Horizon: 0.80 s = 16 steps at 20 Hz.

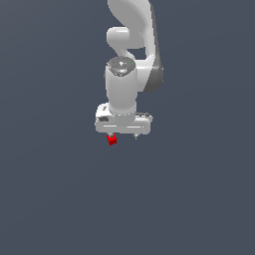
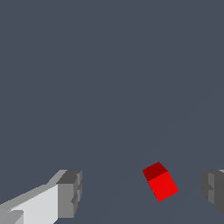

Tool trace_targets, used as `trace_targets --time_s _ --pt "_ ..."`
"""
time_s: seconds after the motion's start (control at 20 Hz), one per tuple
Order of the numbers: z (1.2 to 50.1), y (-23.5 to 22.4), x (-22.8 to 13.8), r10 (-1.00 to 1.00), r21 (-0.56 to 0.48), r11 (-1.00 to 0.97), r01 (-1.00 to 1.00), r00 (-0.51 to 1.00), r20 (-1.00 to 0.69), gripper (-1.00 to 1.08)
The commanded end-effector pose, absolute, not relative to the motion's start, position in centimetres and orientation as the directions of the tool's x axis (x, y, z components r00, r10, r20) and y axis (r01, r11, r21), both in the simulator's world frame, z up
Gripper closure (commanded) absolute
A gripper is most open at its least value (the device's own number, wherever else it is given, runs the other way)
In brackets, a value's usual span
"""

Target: Pick up the red cube and move it to a goal position.

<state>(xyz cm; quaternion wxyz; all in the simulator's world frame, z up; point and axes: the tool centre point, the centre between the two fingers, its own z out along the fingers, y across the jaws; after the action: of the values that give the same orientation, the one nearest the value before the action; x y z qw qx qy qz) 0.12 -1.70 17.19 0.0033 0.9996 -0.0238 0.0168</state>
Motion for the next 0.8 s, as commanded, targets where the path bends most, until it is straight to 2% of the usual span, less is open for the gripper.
trace_targets --time_s 0.0,0.35,0.75 --pt "17.2 -1.7 0.1 -0.047 0.006 -0.999 -0.048 0.998 0.034 -0.92" --pt "16.3 -2.0 -0.5 -0.018 0.006 -1.0 -0.019 0.999 0.032 -0.92" --pt "13.0 -3.0 -2.6 0.084 0.005 -0.996 0.083 0.996 0.024 -0.92"
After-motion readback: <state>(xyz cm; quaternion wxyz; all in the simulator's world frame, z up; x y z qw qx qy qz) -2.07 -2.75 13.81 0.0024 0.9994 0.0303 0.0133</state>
